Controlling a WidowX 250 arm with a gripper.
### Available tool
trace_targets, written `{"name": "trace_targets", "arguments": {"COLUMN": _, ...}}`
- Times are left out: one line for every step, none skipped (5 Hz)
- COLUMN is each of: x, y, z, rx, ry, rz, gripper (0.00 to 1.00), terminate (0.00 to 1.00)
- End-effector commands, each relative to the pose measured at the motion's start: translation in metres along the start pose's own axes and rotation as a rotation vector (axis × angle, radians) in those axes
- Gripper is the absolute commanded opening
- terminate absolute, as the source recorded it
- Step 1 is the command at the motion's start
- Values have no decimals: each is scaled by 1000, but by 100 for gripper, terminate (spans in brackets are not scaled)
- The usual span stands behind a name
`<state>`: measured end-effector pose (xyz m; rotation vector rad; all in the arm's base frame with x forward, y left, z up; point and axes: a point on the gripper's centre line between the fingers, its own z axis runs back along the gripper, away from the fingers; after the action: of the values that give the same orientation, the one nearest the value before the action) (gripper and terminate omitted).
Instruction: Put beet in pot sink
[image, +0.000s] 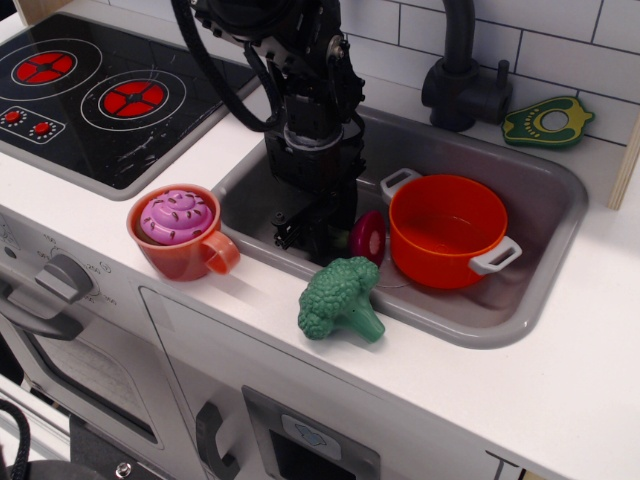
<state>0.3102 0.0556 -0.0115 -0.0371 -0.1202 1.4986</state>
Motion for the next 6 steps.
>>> {"name": "trace_targets", "arguments": {"x": 24, "y": -17, "z": 46, "rx": -52, "ry": -21, "rz": -7, "gripper": 0, "terminate": 0}}
{"name": "trace_targets", "arguments": {"x": 34, "y": -15, "z": 71, "rx": -65, "ry": -28, "rz": -6, "gripper": 0, "terminate": 0}}
{"name": "trace_targets", "arguments": {"x": 38, "y": -15, "z": 96, "rx": -63, "ry": -45, "rz": -47, "gripper": 0, "terminate": 0}}
{"name": "trace_targets", "arguments": {"x": 21, "y": -24, "z": 108, "rx": -108, "ry": -38, "rz": -87, "gripper": 0, "terminate": 0}}
{"name": "trace_targets", "arguments": {"x": 1, "y": -38, "z": 104, "rx": -121, "ry": -49, "rz": -87, "gripper": 0, "terminate": 0}}
{"name": "trace_targets", "arguments": {"x": -13, "y": -49, "z": 89, "rx": -132, "ry": -93, "rz": -87, "gripper": 0, "terminate": 0}}
